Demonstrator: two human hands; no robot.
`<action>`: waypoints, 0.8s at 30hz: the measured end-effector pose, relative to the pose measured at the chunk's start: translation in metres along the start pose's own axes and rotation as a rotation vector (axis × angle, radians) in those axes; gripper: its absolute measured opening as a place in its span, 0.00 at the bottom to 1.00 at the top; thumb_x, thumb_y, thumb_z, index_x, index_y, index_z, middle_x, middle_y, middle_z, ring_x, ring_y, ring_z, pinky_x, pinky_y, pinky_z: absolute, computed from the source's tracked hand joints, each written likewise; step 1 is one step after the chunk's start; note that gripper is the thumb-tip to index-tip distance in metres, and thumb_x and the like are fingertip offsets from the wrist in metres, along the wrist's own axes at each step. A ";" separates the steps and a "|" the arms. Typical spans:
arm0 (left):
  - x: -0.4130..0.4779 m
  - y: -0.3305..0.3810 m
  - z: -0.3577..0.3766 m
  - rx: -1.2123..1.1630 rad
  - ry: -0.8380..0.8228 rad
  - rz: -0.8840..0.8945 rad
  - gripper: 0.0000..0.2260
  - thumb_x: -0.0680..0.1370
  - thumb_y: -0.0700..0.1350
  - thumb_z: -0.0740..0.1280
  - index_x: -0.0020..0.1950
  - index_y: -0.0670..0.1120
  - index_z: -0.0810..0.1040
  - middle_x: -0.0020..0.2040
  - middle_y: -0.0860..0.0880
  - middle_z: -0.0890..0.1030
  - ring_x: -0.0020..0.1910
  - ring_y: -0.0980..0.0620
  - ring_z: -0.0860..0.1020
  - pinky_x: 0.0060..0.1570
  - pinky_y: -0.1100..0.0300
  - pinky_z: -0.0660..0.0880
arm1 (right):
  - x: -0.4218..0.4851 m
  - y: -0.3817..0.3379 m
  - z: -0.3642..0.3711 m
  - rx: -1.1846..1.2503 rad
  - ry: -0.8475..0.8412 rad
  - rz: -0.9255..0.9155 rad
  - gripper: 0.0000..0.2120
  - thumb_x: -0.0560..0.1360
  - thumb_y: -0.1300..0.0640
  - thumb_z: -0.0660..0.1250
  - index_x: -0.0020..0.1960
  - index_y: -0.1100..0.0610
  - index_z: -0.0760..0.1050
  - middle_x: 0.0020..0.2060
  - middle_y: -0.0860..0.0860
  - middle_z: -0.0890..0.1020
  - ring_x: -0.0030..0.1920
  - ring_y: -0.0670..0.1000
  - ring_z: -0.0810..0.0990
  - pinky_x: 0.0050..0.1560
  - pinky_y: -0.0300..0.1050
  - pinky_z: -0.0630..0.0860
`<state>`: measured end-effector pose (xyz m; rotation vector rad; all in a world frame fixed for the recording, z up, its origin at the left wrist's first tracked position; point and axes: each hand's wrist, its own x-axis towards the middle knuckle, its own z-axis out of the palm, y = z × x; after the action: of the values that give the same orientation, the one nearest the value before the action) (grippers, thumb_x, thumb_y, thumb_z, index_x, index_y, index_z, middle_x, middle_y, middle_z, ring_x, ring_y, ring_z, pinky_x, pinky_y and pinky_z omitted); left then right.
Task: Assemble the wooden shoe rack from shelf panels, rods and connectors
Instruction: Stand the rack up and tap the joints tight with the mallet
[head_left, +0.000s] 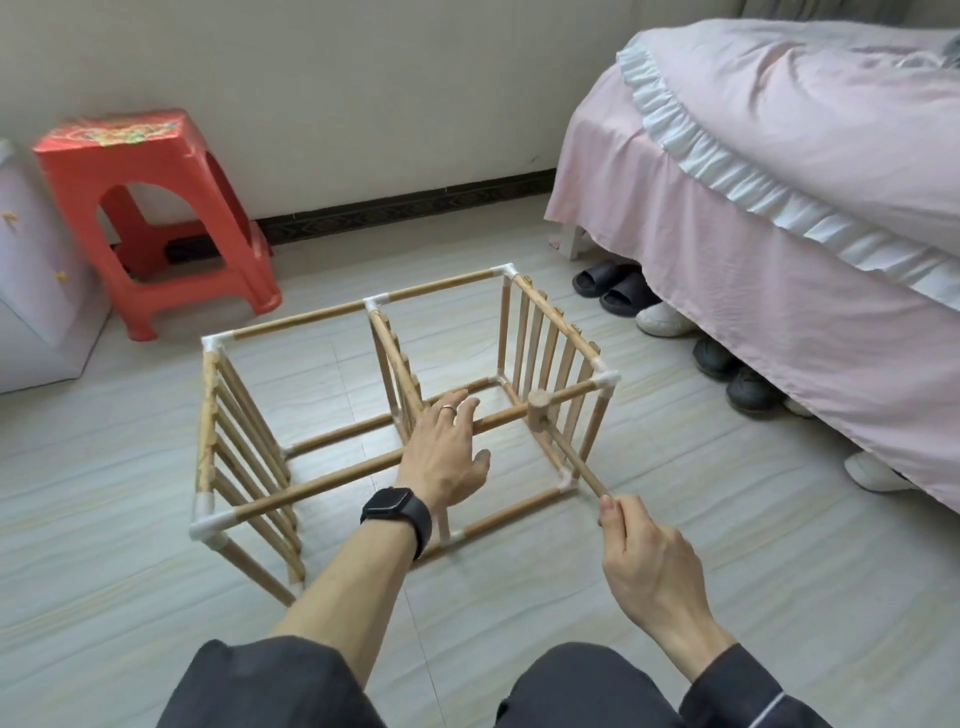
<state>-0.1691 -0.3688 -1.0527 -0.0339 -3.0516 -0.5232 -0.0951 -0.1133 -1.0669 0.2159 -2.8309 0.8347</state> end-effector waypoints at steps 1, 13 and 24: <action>-0.011 -0.009 0.000 0.018 0.055 -0.012 0.32 0.80 0.54 0.64 0.80 0.49 0.56 0.80 0.47 0.60 0.78 0.45 0.57 0.78 0.47 0.53 | 0.002 -0.003 0.004 0.016 -0.003 -0.023 0.18 0.81 0.38 0.45 0.42 0.43 0.66 0.23 0.46 0.73 0.29 0.46 0.77 0.21 0.37 0.60; -0.116 -0.100 0.010 0.268 0.189 -0.260 0.35 0.75 0.50 0.68 0.76 0.50 0.52 0.70 0.50 0.60 0.72 0.47 0.56 0.77 0.43 0.43 | 0.001 -0.062 0.041 0.372 -0.052 -0.214 0.18 0.84 0.42 0.49 0.46 0.49 0.71 0.27 0.50 0.75 0.27 0.48 0.75 0.24 0.40 0.69; -0.114 -0.100 0.022 0.334 0.298 -0.229 0.40 0.65 0.42 0.70 0.74 0.46 0.58 0.66 0.47 0.62 0.70 0.43 0.60 0.77 0.42 0.45 | 0.012 -0.077 0.024 0.167 -0.023 -0.301 0.17 0.86 0.46 0.49 0.46 0.54 0.69 0.24 0.45 0.70 0.24 0.49 0.72 0.24 0.35 0.64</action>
<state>-0.0587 -0.4575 -1.1125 0.3723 -2.8166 -0.0142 -0.0958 -0.1912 -1.0435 0.6601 -2.6534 1.0008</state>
